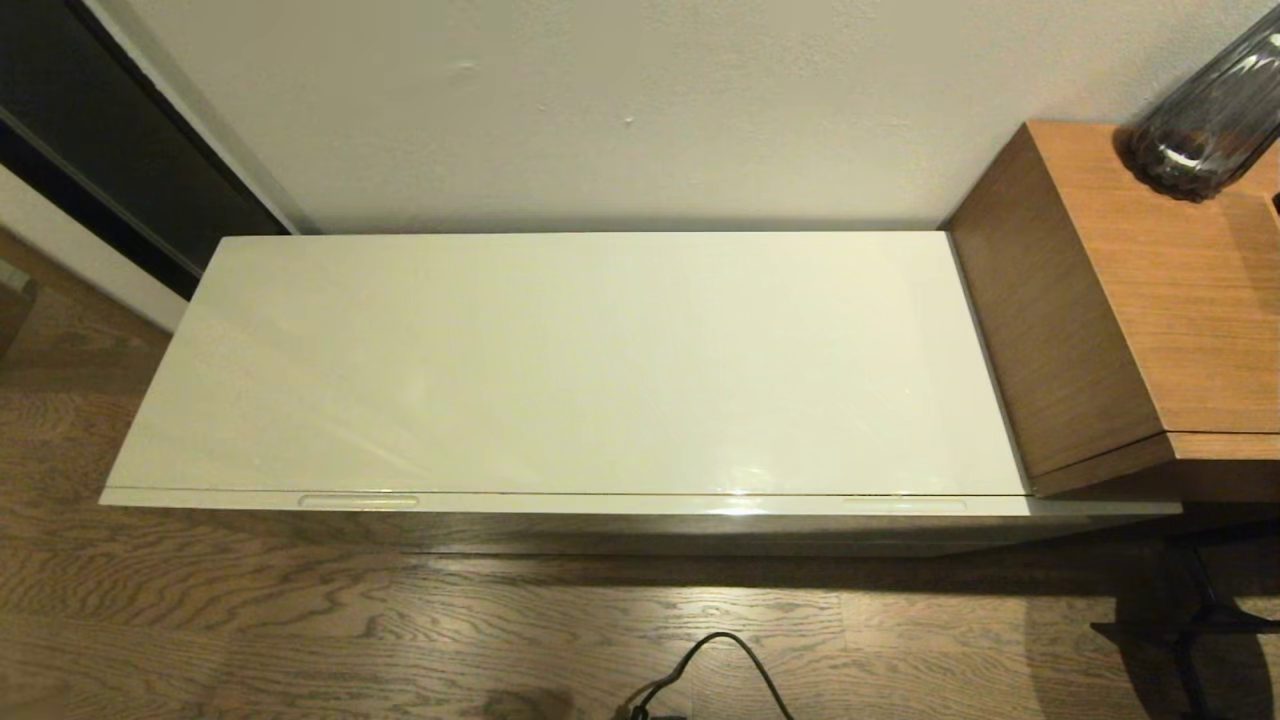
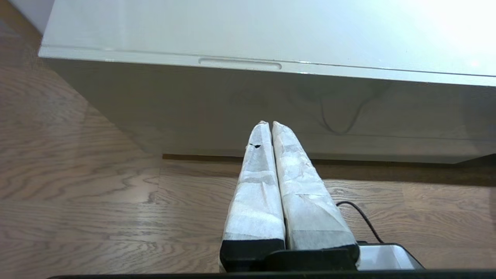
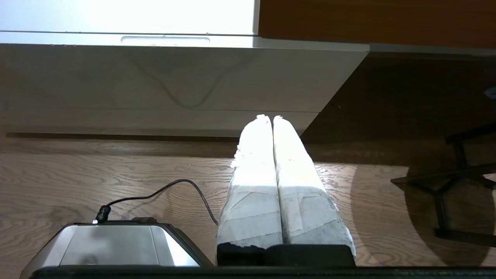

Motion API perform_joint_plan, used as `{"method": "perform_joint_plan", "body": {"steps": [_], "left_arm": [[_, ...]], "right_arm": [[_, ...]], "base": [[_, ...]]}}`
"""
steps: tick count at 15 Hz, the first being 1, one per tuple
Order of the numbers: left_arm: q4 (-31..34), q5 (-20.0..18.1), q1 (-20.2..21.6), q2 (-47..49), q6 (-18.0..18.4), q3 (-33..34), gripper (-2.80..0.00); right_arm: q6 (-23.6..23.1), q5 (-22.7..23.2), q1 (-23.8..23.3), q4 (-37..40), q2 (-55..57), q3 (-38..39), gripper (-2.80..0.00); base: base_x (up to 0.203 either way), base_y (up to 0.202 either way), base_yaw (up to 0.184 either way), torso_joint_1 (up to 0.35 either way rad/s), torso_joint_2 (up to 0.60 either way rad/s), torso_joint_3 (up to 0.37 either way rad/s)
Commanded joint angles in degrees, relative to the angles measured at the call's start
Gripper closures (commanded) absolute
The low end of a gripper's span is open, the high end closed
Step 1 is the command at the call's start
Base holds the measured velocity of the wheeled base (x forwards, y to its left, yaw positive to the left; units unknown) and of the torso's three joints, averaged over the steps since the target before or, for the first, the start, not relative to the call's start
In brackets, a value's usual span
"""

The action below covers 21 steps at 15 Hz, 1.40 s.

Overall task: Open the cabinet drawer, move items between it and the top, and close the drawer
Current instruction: Open the drawer

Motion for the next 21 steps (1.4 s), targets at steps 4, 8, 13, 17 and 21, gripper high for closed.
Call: {"method": "perform_joint_plan", "body": {"steps": [4, 8, 13, 17, 21], "left_arm": [[0.8, 1.0, 0.0, 0.2, -9.3, 0.0, 0.0], [0.4, 2.8, 0.0, 0.2, 1.3, 0.0, 0.0], [4.2, 2.5, 0.0, 0.2, 6.9, -0.5, 0.0], [3.6, 2.3, 0.0, 0.2, 7.1, -0.1, 0.0], [3.1, 2.3, 0.0, 0.2, 6.5, 0.0, 0.0]], "right_arm": [[0.0, 0.0, 0.0, 0.0, 0.1, -0.1, 0.0], [0.0, 0.0, 0.0, 0.0, 0.1, 0.0, 0.0], [0.0, 0.0, 0.0, 0.0, 0.1, 0.0, 0.0], [0.0, 0.0, 0.0, 0.0, 0.1, 0.0, 0.0], [-0.1, 0.0, 0.0, 0.0, 0.1, -0.1, 0.0]], "base": [[0.0, 0.0, 0.0, 0.0, 0.0, 0.0], [0.0, 0.0, 0.0, 0.0, 0.0, 0.0], [0.0, 0.0, 0.0, 0.0, 0.0, 0.0], [0.0, 0.0, 0.0, 0.0, 0.0, 0.0], [0.0, 0.0, 0.0, 0.0, 0.0, 0.0]]}}
